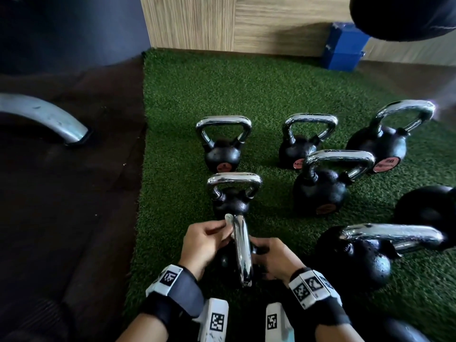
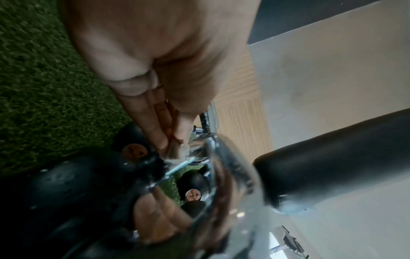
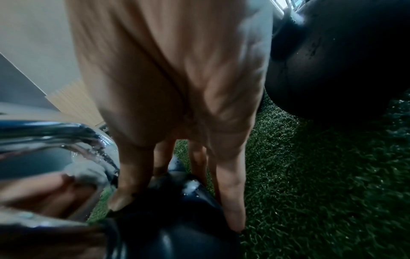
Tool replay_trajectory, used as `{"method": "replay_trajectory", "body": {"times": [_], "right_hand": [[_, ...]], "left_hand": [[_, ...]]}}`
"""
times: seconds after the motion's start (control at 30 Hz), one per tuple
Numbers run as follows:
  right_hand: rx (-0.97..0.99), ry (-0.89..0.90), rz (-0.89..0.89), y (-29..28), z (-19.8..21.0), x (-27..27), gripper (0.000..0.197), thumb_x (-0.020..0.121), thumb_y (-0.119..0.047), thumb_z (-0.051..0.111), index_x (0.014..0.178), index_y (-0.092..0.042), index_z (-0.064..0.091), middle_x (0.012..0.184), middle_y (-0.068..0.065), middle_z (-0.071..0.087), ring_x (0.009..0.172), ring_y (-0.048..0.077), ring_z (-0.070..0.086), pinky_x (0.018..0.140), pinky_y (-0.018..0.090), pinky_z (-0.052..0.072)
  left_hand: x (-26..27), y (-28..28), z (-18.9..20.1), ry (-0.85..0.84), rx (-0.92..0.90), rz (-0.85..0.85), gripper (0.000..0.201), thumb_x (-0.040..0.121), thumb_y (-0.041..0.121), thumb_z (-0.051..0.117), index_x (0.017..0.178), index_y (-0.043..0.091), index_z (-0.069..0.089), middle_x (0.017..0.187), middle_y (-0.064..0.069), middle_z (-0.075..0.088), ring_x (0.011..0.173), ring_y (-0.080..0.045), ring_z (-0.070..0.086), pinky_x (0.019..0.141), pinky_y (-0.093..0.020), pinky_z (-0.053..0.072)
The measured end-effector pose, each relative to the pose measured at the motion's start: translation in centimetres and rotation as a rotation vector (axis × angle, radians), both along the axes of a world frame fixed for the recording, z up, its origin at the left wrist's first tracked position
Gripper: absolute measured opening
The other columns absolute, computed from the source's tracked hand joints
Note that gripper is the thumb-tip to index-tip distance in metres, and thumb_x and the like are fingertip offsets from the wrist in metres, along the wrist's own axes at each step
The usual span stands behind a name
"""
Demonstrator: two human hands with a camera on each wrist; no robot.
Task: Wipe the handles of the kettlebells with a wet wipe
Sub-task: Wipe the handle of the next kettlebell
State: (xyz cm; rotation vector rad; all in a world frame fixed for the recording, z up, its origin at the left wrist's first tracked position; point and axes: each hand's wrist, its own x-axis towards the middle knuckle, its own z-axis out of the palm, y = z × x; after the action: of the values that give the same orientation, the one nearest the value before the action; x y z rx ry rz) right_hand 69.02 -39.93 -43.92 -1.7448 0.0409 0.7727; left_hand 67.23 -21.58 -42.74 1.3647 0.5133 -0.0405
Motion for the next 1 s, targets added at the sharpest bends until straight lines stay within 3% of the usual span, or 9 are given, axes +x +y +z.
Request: {"method": "replay_trajectory", "body": {"times": [0.1, 0.17, 0.23, 0.33, 0.43, 0.57, 0.63, 0.77, 1.0], "right_hand": [[-0.081, -0.078, 0.045, -0.4, -0.5, 0.3, 0.040, 0.088, -0.013, 0.074, 0.124, -0.029, 0.068, 0.096, -0.010, 0.070, 0.080, 0.002, 0.067, 0.073, 0.023, 0.057], [-0.107, -0.112, 0.074, -0.5, -0.5, 0.4, 0.043, 0.088, -0.013, 0.073, 0.127, -0.029, 0.065, 0.108, -0.008, 0.068, 0.094, 0.006, 0.066, 0.090, 0.031, 0.057], [-0.055, -0.090, 0.056, -0.5, -0.6, 0.5, 0.038, 0.086, -0.016, 0.076, 0.121, -0.030, 0.070, 0.101, -0.008, 0.072, 0.087, 0.007, 0.068, 0.078, 0.029, 0.059], [0.025, -0.060, 0.016, -0.4, -0.8, 0.3, 0.035, 0.077, -0.030, 0.085, 0.111, -0.032, 0.075, 0.085, -0.009, 0.075, 0.070, 0.001, 0.067, 0.058, 0.017, 0.050], [0.042, -0.068, 0.019, -0.7, -1.3, 0.4, 0.048, 0.067, -0.042, 0.089, 0.113, -0.036, 0.074, 0.095, -0.009, 0.078, 0.079, 0.001, 0.069, 0.065, 0.016, 0.049], [0.037, -0.081, 0.026, -0.6, -1.2, 0.8, 0.063, 0.059, -0.048, 0.087, 0.118, -0.032, 0.073, 0.102, -0.007, 0.078, 0.092, 0.008, 0.072, 0.082, 0.030, 0.057], [0.062, -0.056, 0.018, -0.5, -1.1, 1.0, 0.053, 0.068, -0.035, 0.089, 0.118, -0.030, 0.074, 0.097, -0.004, 0.078, 0.084, 0.010, 0.073, 0.072, 0.028, 0.059], [0.074, -0.025, 0.021, -0.8, -0.8, 0.7, 0.041, 0.077, -0.025, 0.085, 0.116, -0.033, 0.074, 0.094, 0.002, 0.079, 0.070, 0.010, 0.073, 0.054, 0.019, 0.052], [0.060, -0.024, 0.026, -0.6, -0.9, 0.9, 0.050, 0.078, -0.025, 0.084, 0.125, -0.025, 0.070, 0.099, -0.002, 0.079, 0.087, 0.013, 0.075, 0.069, 0.025, 0.056]], "left_hand": [[0.4, 0.3, 0.1, -0.055, -0.007, -0.005, 0.015, 0.088, 0.008, 0.076, 0.101, 0.014, 0.080, 0.088, -0.003, 0.081, 0.076, -0.011, 0.075, 0.068, -0.019, 0.061], [0.6, 0.2, 0.0, -0.044, 0.021, -0.028, 0.019, 0.090, 0.011, 0.075, 0.109, 0.009, 0.079, 0.094, -0.006, 0.081, 0.080, -0.013, 0.073, 0.070, -0.021, 0.061], [0.8, 0.0, 0.3, -0.027, 0.038, -0.032, 0.023, 0.092, 0.013, 0.073, 0.113, 0.008, 0.077, 0.099, -0.009, 0.080, 0.085, -0.015, 0.072, 0.078, -0.028, 0.061], [0.3, -0.2, 1.0, -0.062, -0.069, -0.022, 0.024, 0.091, 0.012, 0.072, 0.115, 0.008, 0.076, 0.098, -0.003, 0.081, 0.085, -0.011, 0.074, 0.076, -0.023, 0.063], [-1.3, 0.6, 1.4, -0.164, -0.044, -0.126, 0.031, 0.080, 0.027, 0.077, 0.110, 0.020, 0.080, 0.111, -0.001, 0.079, 0.104, -0.010, 0.074, 0.087, -0.023, 0.060], [-1.7, 1.2, 2.5, -0.193, 0.030, -0.180, 0.032, 0.076, 0.032, 0.077, 0.108, 0.025, 0.081, 0.114, 0.003, 0.078, 0.110, -0.010, 0.072, 0.093, -0.025, 0.058], [-1.7, 1.1, 2.8, -0.156, 0.055, -0.160, 0.041, 0.075, 0.032, 0.077, 0.113, 0.016, 0.079, 0.112, 0.002, 0.079, 0.109, -0.013, 0.073, 0.095, -0.031, 0.058], [-3.7, 0.8, 2.6, -0.097, -0.019, -0.192, 0.034, 0.075, 0.027, 0.078, 0.104, 0.010, 0.081, 0.097, -0.008, 0.081, 0.089, -0.015, 0.077, 0.073, -0.022, 0.062], [-5.3, 1.2, 2.9, -0.088, -0.010, -0.265, 0.024, 0.075, 0.025, 0.079, 0.095, 0.012, 0.083, 0.093, -0.011, 0.080, 0.087, -0.020, 0.078, 0.070, -0.022, 0.061]]}}
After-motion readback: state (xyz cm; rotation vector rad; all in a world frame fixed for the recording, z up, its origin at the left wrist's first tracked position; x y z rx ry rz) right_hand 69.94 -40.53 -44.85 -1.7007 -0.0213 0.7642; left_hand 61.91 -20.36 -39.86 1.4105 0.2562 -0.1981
